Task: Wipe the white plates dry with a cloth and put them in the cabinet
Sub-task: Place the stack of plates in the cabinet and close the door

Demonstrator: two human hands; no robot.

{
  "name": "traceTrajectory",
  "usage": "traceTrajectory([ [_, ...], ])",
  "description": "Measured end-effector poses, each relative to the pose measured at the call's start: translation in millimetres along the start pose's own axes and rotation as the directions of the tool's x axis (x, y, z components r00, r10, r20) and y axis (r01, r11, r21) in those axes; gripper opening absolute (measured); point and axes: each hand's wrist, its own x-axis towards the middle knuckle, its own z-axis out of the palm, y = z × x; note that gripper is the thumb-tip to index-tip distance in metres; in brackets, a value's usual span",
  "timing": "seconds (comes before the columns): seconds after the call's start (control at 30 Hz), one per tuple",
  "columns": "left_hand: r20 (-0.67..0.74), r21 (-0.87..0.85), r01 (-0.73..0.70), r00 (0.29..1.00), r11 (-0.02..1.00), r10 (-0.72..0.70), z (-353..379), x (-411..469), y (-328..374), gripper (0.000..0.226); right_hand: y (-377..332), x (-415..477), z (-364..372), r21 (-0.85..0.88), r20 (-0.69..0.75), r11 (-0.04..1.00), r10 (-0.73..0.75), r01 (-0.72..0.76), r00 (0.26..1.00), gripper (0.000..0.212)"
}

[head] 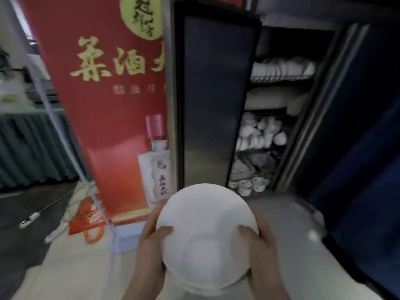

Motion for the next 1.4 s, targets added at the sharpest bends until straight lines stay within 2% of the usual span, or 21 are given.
traceTrajectory([
  [0.2,0.195,0.024,-0.024,0.981,0.999,0.018,119.6,130.6,-29.5,0.066,-30.2,135.8,-26.9,0.021,-0.185,1.000,-0.014,0.018,0.983,0.054],
  [0.3,0.257,0.035,0.014,0.966,0.999,-0.023,172.4,178.8,-47.3,0.069,-40.4,193.4,-46.0,0.017,-0.256,1.000,-0.017,0.022,0.967,0.061],
  [0.4,0.292,0.056,0.052,0.954,0.997,-0.067,224.6,221.4,-65.6,0.069,-48.3,250.5,-69.1,0.023,-0.305,0.999,-0.035,0.044,0.952,0.059],
  [0.67,0.319,0.069,0.004,0.947,0.998,-0.026,379.2,329.7,-120.6,0.065,-73.3,439.2,-138.6,0.016,-0.269,0.998,-0.053,0.060,0.962,0.060],
  [0.83,0.239,0.053,0.030,0.970,0.998,-0.042,460.4,397.9,-150.3,0.066,-99.3,550.0,-170.3,0.005,-0.213,0.999,-0.031,0.032,0.977,0.055],
  [1.13,0.256,0.124,0.080,0.960,0.989,-0.110,571.6,529.1,-195.6,0.056,-118.2,729.9,-195.7,-0.051,-0.190,0.998,-0.033,0.024,0.981,0.050],
  [1.4,0.286,0.063,0.084,0.953,0.994,-0.099,669.3,683.6,-242.7,0.042,-133.8,906.2,-190.5,-0.204,-0.178,0.977,-0.091,0.053,0.980,0.054],
])
